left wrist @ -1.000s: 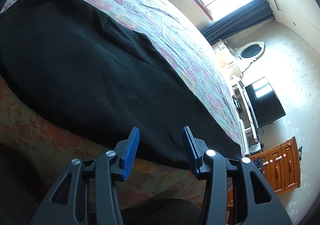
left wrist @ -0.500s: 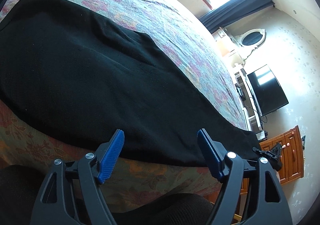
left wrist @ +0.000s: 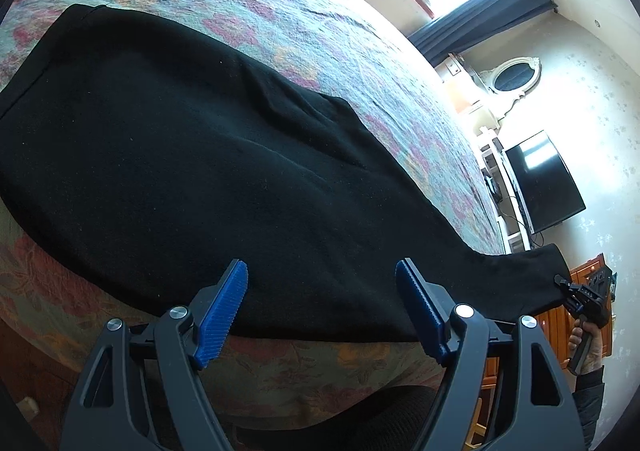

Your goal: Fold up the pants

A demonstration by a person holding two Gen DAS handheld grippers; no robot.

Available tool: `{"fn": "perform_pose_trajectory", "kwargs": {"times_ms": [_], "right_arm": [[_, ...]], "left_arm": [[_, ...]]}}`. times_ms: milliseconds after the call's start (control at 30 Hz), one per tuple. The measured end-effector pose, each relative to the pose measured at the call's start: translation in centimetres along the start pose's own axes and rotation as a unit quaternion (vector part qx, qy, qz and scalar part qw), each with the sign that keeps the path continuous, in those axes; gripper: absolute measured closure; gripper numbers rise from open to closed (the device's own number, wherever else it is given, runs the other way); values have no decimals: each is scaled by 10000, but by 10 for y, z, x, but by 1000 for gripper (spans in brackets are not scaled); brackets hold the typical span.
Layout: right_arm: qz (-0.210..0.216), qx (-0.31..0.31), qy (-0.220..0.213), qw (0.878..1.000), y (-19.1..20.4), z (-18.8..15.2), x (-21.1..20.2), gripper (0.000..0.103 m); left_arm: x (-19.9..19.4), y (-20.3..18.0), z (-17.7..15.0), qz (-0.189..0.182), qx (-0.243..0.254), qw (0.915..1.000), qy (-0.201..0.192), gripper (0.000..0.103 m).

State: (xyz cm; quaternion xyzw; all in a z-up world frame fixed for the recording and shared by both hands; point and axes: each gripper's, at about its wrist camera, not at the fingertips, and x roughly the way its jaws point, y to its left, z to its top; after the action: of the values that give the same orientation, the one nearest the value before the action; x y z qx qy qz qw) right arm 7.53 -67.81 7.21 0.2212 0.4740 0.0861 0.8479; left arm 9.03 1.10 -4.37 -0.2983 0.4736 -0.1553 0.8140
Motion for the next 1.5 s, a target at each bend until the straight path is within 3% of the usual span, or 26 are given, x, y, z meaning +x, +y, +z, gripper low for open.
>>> {"fn": "perform_pose_trajectory", "kwargs": {"times_ms": [167, 300, 567, 800, 1300, 1500], "right_arm": [[-29, -426, 78, 9991, 59, 3, 14, 88], [-22, -750, 132, 9971, 103, 0, 30, 88], [206, -1023, 201, 9943, 168, -11, 69, 88], [409, -1196, 339, 9914, 216, -24, 102, 88], [472, -1423, 681, 9864, 280, -57, 170, 88], [307, -1608, 869, 9827, 302, -76, 203, 88]], "left_arm": [[4, 1, 7, -41, 139, 9999, 37, 27], [5, -4, 8, -15, 326, 9995, 8, 19], [11, -15, 5, 600, 1078, 9924, -7, 17], [12, -14, 7, 954, 1239, 9876, -131, 17], [-6, 15, 29, 1288, 605, 9883, -548, 17], [-7, 15, 30, 1348, 671, 9869, -570, 17]]}}
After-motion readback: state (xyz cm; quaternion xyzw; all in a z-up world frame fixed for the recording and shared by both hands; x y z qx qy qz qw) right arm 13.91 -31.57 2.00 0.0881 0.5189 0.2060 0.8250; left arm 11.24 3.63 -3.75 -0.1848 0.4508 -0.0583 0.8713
